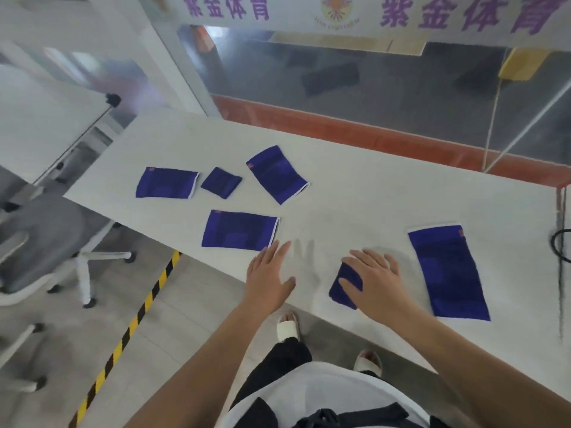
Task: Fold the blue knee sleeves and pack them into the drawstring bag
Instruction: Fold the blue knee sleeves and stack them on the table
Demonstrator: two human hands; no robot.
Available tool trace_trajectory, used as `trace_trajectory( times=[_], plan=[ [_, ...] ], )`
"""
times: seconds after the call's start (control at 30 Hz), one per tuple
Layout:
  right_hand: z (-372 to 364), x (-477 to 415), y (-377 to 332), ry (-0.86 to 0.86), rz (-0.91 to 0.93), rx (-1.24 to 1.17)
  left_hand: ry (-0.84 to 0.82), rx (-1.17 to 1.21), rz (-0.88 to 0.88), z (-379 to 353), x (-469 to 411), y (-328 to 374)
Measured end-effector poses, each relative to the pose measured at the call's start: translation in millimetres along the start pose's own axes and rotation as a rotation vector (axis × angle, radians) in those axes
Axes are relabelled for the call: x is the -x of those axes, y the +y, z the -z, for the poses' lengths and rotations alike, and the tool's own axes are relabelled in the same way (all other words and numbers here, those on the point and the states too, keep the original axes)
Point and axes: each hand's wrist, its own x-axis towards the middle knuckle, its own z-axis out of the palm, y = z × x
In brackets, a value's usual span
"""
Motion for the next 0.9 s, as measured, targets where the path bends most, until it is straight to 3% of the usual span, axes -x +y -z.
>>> trace_trajectory(
  times=[0.17,0.33,0.63,0.9],
  plan=[
    [-8,-34,-38,-0.054,0.013,-0.040,0.045,0.100,0.243,36,-5,-63],
    [-17,-64,-78,-0.117,-0.014,-0.016,0.046,0.146,0.320,74,-57,-117],
    [-38,-123,-140,-0.136,-0.274,-0.051,-0.046,-0.010,0.182,112,-205,-185],
    [-51,-146,-192,-0.004,-0.476,-0.176,-0.020,-0.193,-0.058,114,-258,-209]
  ],
)
